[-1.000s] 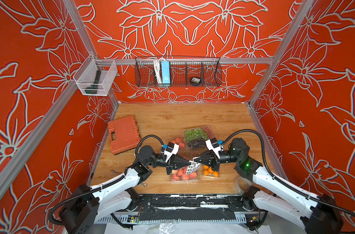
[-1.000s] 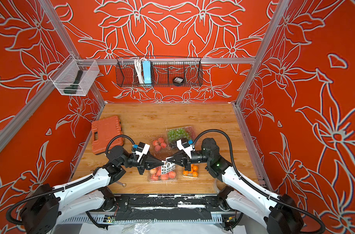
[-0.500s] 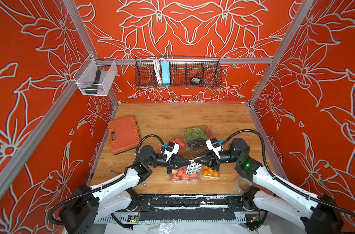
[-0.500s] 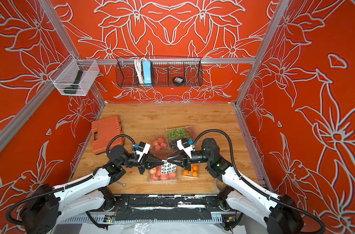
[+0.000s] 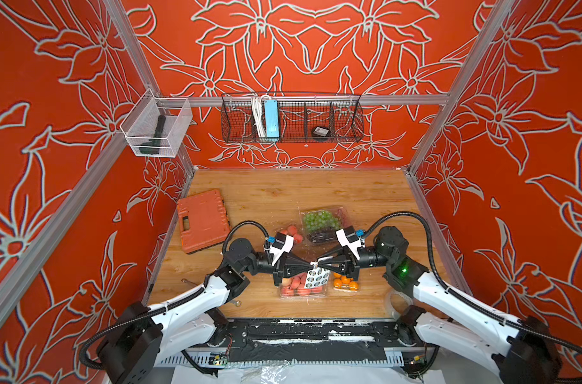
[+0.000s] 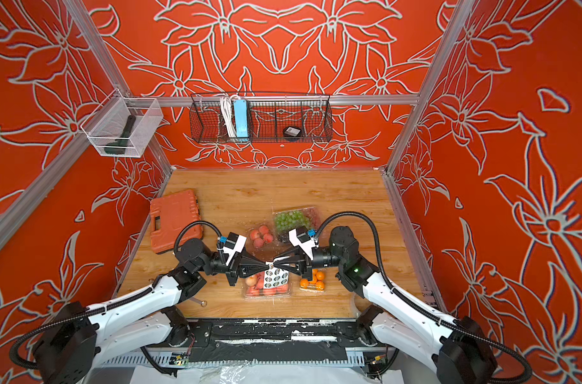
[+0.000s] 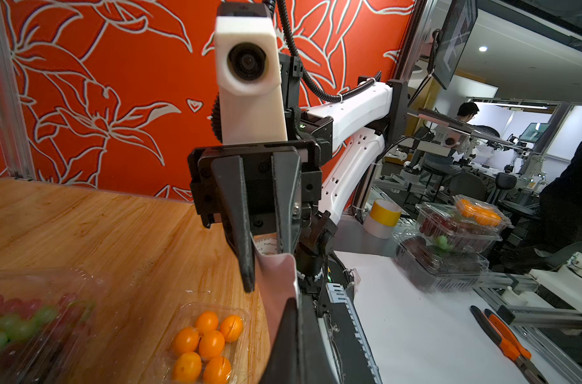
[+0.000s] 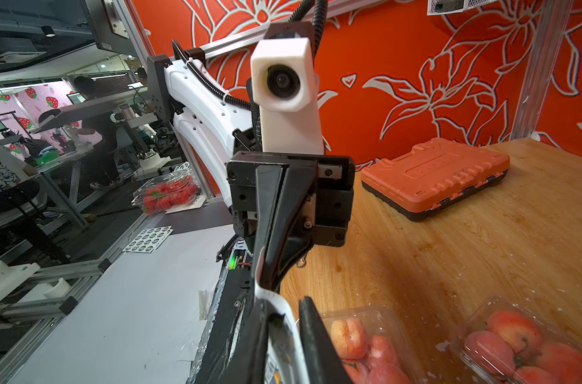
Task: Label fruit boxes
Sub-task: Adjust the label sticker.
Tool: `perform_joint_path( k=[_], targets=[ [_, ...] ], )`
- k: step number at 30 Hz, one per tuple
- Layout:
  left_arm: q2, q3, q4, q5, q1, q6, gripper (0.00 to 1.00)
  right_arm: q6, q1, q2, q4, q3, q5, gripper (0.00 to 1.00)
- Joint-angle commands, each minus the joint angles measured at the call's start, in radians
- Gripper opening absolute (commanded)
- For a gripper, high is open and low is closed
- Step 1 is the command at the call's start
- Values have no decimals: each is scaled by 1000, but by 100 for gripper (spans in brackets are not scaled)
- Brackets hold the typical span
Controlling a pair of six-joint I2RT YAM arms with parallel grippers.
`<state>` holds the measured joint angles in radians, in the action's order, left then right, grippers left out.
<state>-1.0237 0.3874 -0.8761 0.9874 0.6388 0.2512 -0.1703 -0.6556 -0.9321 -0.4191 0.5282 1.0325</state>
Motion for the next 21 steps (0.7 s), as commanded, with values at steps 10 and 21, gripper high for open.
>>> perform_joint_path(
  k=[10, 21],
  targets=[
    [-20, 26, -52, 3, 2, 22, 0, 12, -9, -6, -23, 13, 0, 23],
    [2, 28, -24, -17, 0, 13, 0, 29, -9, -1, -6, 10, 2, 31]
  ],
)
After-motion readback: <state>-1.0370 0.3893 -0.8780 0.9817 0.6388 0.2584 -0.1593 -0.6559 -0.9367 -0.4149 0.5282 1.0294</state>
